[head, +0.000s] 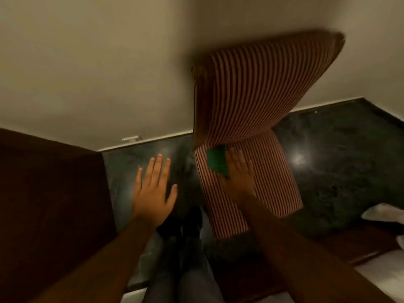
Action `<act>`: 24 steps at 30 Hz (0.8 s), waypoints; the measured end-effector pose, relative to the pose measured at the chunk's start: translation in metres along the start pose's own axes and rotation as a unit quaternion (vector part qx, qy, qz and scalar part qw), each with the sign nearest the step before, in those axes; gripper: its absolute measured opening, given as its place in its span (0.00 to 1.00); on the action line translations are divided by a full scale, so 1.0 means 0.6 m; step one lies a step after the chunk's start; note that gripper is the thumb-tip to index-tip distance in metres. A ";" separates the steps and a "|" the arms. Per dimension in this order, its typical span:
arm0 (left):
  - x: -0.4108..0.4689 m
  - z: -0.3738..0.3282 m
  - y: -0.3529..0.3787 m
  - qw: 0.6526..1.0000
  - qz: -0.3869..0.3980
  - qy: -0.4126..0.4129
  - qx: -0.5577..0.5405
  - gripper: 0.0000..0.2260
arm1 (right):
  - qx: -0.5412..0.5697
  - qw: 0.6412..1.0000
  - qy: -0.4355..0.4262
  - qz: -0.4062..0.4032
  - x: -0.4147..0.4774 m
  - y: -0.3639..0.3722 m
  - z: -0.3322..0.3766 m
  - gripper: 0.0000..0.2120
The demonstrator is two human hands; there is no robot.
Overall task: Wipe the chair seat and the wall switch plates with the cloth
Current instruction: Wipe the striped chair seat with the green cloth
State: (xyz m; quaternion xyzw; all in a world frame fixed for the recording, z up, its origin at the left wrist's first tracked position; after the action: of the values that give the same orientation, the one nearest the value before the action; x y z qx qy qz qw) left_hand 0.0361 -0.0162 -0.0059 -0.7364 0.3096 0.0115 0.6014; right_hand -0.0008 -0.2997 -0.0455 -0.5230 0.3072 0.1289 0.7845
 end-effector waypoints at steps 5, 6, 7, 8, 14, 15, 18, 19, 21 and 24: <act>0.026 0.020 0.084 0.998 0.046 -0.040 0.008 0.36 | -0.037 0.997 0.021 0.069 0.085 0.070 -0.017 0.37; 0.026 0.020 0.097 0.998 0.059 -0.038 0.006 0.36 | -0.046 0.996 0.017 0.078 0.096 0.081 -0.020 0.37; 0.026 0.024 0.112 0.997 0.071 -0.038 0.007 0.36 | -0.054 0.994 0.019 0.091 0.109 0.095 -0.026 0.38; 0.026 0.027 0.120 0.997 0.075 -0.035 0.004 0.36 | -0.061 0.993 0.018 0.099 0.121 0.102 -0.031 0.39; 0.010 0.050 0.157 0.992 0.112 -0.051 0.015 0.37 | -0.111 0.989 -0.024 0.099 0.176 0.128 -0.048 0.43; 0.008 0.055 0.161 0.992 0.114 -0.052 0.019 0.37 | -0.113 0.988 -0.034 0.095 0.186 0.126 -0.049 0.43; 0.001 0.065 0.158 0.989 0.132 -0.061 0.027 0.37 | -0.087 0.990 -0.061 0.095 0.207 0.117 -0.053 0.42; -0.002 0.067 0.157 0.988 0.139 -0.066 0.023 0.37 | -0.076 0.991 -0.062 0.095 0.208 0.114 -0.054 0.42; -0.004 0.070 0.148 0.987 0.143 -0.070 0.017 0.37 | -0.063 0.992 -0.061 0.092 0.205 0.108 -0.052 0.41; -0.007 0.072 0.128 0.989 0.123 -0.078 0.017 0.37 | -0.044 0.994 -0.056 0.086 0.187 0.095 -0.040 0.41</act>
State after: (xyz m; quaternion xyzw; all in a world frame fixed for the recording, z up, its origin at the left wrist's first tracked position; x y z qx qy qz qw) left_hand 0.0120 0.0177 -0.0839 -0.6797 0.3500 0.1371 0.6298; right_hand 0.0485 -0.3109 -0.1632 -0.5205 0.3004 0.2382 0.7630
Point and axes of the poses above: each hand's wrist, its own x-axis towards the middle knuckle, its own y-axis out of the palm, z = x × y, the point moved 4 cm from there along x, towards the middle knuckle, and after that the axes turned 15 degrees about z, right-handed, at the moved point
